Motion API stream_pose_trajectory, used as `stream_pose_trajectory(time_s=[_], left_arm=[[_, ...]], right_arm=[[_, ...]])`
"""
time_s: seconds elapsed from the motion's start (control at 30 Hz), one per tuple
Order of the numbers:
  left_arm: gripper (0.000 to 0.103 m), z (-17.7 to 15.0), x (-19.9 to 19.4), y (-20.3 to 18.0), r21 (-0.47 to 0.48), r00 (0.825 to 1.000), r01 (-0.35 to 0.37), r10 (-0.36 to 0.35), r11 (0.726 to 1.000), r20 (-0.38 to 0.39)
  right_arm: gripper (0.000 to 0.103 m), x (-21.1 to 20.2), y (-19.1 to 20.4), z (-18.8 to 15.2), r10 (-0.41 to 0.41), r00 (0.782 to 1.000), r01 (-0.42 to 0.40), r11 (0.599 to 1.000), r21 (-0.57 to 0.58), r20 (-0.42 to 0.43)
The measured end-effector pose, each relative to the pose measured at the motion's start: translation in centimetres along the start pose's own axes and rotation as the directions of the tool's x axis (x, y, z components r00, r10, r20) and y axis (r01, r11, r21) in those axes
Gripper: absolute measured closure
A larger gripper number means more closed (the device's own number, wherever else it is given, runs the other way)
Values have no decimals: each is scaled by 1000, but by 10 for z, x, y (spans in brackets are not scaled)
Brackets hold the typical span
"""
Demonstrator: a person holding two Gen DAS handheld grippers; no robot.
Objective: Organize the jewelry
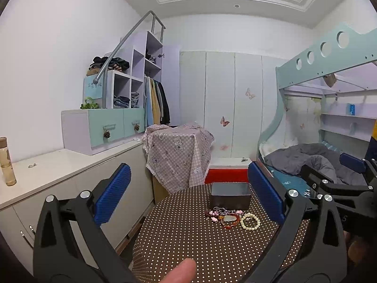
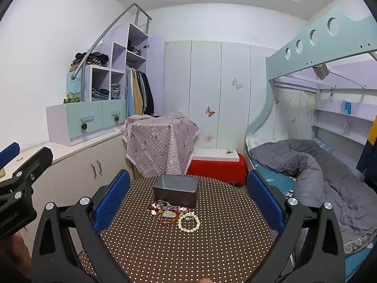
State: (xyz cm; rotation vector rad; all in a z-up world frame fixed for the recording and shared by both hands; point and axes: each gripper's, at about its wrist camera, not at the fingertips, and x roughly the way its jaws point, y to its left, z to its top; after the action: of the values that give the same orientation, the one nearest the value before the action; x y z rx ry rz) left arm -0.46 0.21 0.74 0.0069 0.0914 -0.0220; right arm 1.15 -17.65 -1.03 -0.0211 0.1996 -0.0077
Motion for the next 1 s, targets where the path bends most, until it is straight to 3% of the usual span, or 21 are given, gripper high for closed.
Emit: stream_pose_trajectory(time_s=[0.7, 1.0], left_arm=[[6, -7, 16, -7, 1, 999, 15, -15, 1000, -29], [6, -34, 72, -11, 6, 988, 13, -12, 1000, -153]], right_arm=[[7, 7, -3, 0, 8, 1000, -8, 1000, -7, -1], [7, 54, -22, -22, -7, 995, 6, 1000, -8, -104]])
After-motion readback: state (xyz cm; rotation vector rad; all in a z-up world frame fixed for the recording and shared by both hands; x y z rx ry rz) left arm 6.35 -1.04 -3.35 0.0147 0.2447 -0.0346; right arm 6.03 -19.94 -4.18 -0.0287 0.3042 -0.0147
